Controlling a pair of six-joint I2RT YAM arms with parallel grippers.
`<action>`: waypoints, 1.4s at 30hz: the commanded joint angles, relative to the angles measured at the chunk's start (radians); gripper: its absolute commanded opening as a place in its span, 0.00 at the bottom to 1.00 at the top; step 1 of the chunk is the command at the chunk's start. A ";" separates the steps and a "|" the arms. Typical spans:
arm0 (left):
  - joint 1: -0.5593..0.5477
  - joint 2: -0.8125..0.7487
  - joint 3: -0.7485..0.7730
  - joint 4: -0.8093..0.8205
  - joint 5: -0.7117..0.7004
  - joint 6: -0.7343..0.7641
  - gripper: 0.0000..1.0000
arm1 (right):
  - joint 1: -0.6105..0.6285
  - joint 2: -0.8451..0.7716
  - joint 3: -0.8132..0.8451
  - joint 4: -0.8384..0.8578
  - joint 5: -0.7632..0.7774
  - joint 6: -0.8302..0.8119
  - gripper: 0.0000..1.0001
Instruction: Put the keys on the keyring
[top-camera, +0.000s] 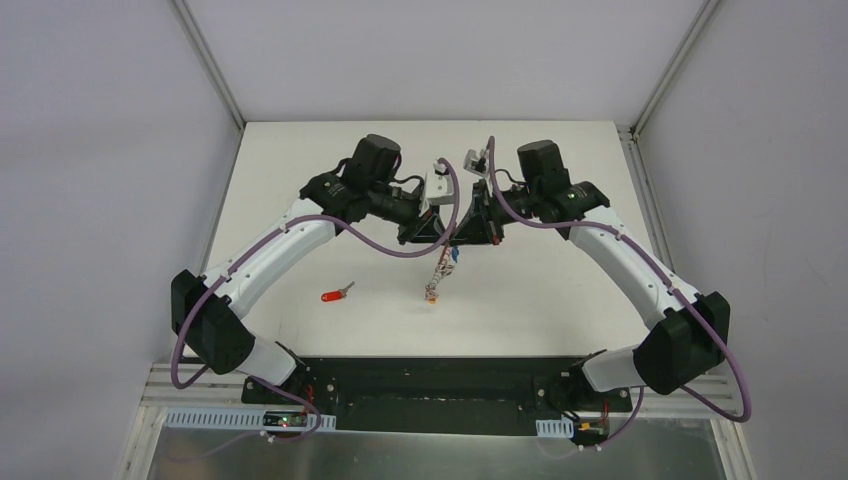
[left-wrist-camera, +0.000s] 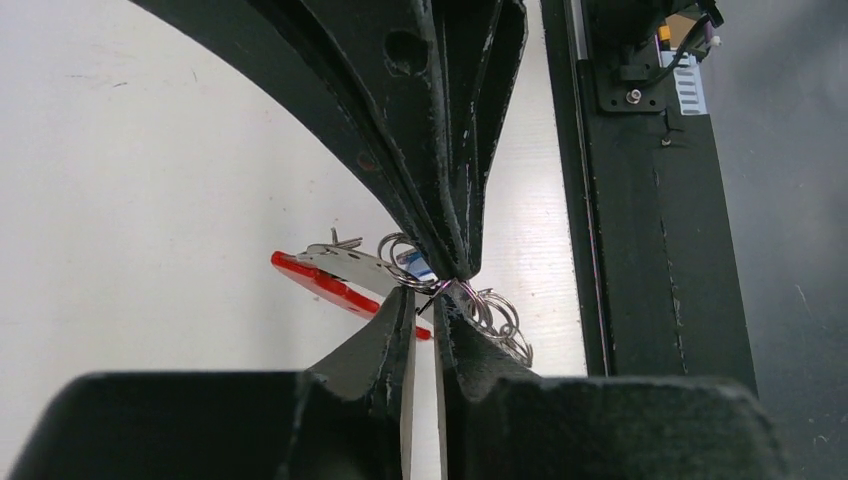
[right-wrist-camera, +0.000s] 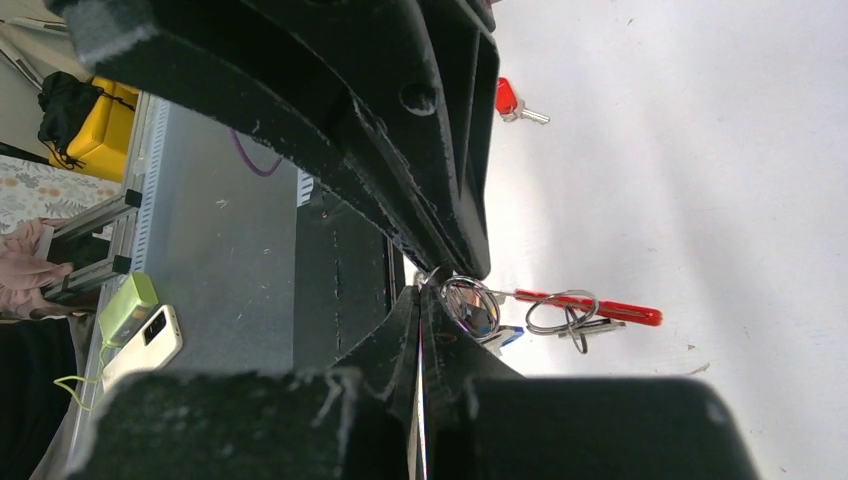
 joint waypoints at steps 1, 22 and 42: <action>0.009 -0.007 0.007 0.030 0.049 -0.010 0.04 | -0.007 -0.015 0.003 0.046 -0.050 -0.006 0.00; 0.005 -0.079 0.031 -0.106 -0.120 0.002 0.00 | -0.026 0.002 -0.018 0.102 -0.027 0.051 0.22; 0.005 -0.115 0.011 -0.201 0.023 0.133 0.00 | -0.037 0.057 -0.149 0.358 -0.119 0.243 0.69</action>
